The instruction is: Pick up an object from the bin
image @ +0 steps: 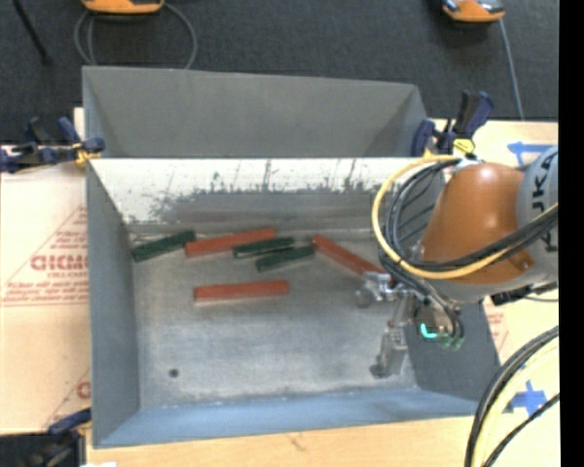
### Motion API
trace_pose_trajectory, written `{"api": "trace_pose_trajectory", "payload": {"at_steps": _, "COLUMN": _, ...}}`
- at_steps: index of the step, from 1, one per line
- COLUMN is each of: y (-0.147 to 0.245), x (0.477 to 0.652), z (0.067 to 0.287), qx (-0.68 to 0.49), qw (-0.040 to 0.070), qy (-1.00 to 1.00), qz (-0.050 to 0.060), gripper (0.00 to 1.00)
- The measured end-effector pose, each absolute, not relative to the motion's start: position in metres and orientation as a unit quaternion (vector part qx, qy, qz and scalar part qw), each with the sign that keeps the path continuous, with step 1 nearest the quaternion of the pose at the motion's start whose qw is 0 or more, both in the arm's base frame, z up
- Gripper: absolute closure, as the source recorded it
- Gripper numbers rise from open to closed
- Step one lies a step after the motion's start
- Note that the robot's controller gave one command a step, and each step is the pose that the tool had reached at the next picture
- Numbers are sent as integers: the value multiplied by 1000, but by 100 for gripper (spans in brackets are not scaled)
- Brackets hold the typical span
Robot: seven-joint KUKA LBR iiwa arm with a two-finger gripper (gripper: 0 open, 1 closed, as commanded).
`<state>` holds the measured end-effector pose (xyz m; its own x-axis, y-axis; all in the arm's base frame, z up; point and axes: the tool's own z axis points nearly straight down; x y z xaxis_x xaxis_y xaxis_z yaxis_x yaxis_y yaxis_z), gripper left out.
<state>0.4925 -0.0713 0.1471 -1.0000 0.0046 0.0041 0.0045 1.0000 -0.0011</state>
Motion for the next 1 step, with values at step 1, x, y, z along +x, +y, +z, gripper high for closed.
{"api": "trace_pose_trajectory", "payload": {"at_steps": 1, "y": -26, "x": 592, "z": 92, "qx": -159, "qw": -2, "qy": -987, "qz": -1, "gripper": 0}}
